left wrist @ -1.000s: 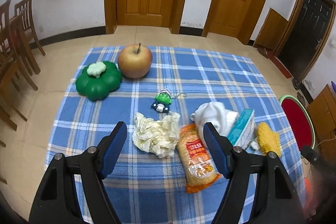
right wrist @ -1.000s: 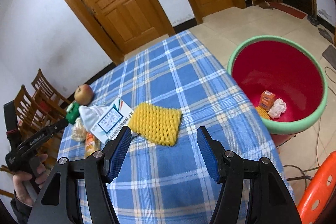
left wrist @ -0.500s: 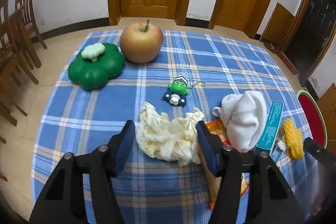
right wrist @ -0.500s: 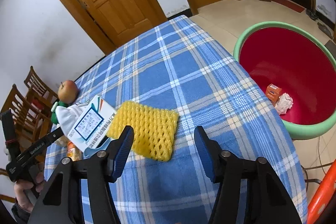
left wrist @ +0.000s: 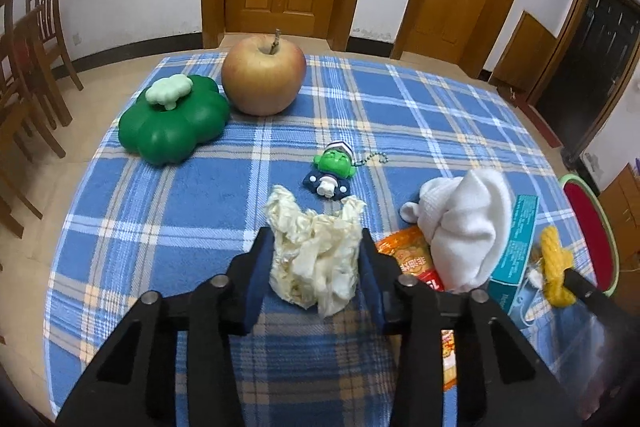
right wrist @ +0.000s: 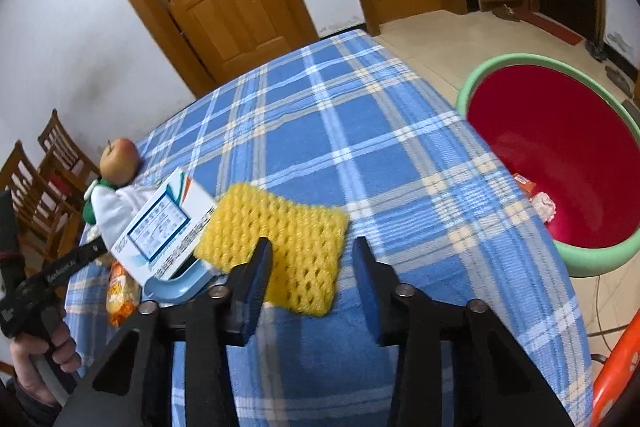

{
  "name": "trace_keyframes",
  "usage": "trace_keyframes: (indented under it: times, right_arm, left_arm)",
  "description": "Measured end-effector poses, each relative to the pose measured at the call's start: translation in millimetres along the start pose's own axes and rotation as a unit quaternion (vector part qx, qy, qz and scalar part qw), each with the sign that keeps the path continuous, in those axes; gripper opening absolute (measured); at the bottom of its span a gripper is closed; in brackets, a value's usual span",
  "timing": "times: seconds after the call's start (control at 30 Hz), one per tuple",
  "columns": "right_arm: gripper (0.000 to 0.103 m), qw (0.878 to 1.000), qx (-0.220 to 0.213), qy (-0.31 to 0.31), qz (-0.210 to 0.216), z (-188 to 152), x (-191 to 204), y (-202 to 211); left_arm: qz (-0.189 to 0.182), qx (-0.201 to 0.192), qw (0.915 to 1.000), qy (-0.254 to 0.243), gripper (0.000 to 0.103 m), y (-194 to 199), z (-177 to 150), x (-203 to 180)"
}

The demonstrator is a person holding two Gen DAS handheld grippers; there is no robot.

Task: Collect trash
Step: 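Grasp the crumpled white paper with the left tool while the right grasps the yellow foam net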

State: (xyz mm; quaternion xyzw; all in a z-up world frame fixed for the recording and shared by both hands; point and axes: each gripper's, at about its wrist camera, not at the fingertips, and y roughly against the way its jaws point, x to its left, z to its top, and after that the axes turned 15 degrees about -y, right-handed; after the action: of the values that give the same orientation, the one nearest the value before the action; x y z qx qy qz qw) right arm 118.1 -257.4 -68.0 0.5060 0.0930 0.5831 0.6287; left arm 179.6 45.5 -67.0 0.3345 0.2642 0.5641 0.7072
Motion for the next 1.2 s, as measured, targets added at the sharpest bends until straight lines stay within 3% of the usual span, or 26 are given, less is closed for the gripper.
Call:
trace_keyframes:
  times: [0.2,0.6,1.2]
  right_arm:
    - [0.01,1.0,-0.001,0.005,0.01,-6,4,1]
    - [0.008,0.996,-0.061,-0.007,0.058,-17,9,53]
    - [0.008,0.986,-0.143,-0.043,0.072,-15,-29,137]
  left_arm:
    - [-0.016,-0.009,0.9997,0.019,0.031,14,-7,8]
    - [-0.031,-0.046,0.9979,0.032,0.03,64,-20,4]
    - [-0.106,-0.09,0.9885,-0.06,0.03,120,2,-96]
